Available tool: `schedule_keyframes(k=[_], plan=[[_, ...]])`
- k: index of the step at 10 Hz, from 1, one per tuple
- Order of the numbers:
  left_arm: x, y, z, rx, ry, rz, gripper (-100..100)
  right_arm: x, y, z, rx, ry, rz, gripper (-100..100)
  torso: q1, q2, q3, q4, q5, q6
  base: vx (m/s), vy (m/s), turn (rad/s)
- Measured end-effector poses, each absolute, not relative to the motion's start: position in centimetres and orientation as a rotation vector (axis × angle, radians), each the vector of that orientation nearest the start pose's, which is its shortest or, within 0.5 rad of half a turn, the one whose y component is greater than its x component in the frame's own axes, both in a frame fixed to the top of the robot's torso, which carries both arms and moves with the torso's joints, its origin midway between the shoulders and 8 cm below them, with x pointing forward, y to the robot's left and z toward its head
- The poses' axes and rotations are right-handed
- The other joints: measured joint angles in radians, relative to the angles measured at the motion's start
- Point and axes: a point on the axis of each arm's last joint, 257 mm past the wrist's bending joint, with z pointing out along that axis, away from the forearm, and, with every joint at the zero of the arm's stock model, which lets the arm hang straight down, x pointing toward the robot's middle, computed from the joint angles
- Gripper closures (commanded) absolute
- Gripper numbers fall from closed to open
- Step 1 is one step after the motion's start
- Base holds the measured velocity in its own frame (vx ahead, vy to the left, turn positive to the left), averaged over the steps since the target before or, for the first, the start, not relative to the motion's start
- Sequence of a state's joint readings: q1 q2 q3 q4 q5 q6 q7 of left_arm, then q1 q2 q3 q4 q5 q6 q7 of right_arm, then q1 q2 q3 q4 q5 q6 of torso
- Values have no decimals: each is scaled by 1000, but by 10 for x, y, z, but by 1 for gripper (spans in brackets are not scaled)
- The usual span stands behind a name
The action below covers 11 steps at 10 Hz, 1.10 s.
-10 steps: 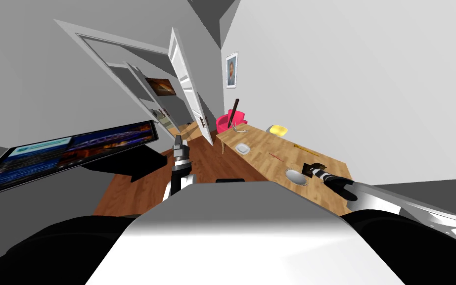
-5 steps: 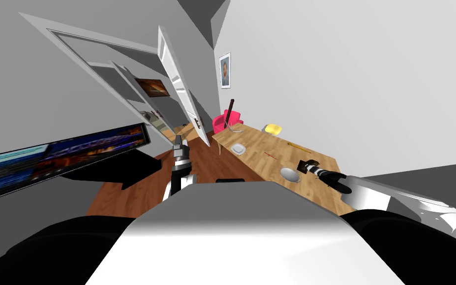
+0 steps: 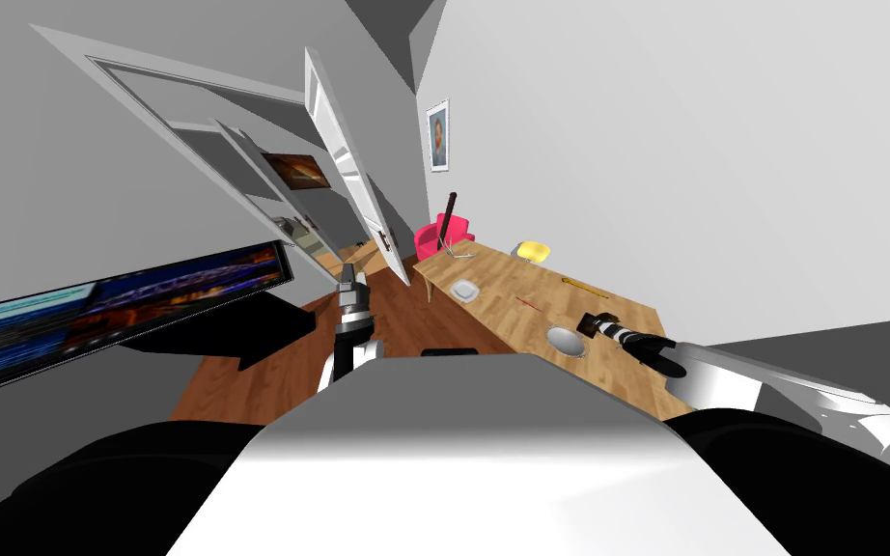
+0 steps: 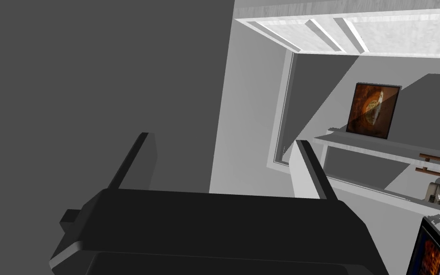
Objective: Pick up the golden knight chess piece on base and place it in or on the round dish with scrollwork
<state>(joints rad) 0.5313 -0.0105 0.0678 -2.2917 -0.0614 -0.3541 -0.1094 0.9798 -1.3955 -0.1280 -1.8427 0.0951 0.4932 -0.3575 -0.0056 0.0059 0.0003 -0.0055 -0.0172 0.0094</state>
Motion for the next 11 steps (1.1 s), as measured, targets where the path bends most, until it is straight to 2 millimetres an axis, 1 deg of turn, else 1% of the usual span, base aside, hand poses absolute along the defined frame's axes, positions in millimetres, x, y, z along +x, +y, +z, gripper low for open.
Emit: schedule_keyframes(k=[1,2,5,7,10,11], plan=[[357,308,-9,-704,772,-1040,0,231,-662,-274,867,2119,-376,0,0,0,0,0,0,0,0,0,0],[357,308,-9,-704,772,-1040,0,231,-662,-274,867,2119,-376,-100,0,0,0,0,0,0,5,-13,-139],[357,308,-9,-704,772,-1040,0,251,-655,-255,836,2114,-374,-100,-1,-1,0,0,0,0,7,-26,-110],[357,308,-9,-704,772,-1040,0,267,-648,-241,806,2114,-370,-100,-2,0,0,0,0,0,6,-27,-117],[357,308,-9,-704,772,-1040,0,289,-625,-224,767,2122,-353,-100,-1,0,0,0,0,0,7,-23,-115],[357,308,-9,-704,772,-1041,0,295,-621,-220,754,2124,-352,-100,-1,-1,0,0,0,0,9,-25,-80]])
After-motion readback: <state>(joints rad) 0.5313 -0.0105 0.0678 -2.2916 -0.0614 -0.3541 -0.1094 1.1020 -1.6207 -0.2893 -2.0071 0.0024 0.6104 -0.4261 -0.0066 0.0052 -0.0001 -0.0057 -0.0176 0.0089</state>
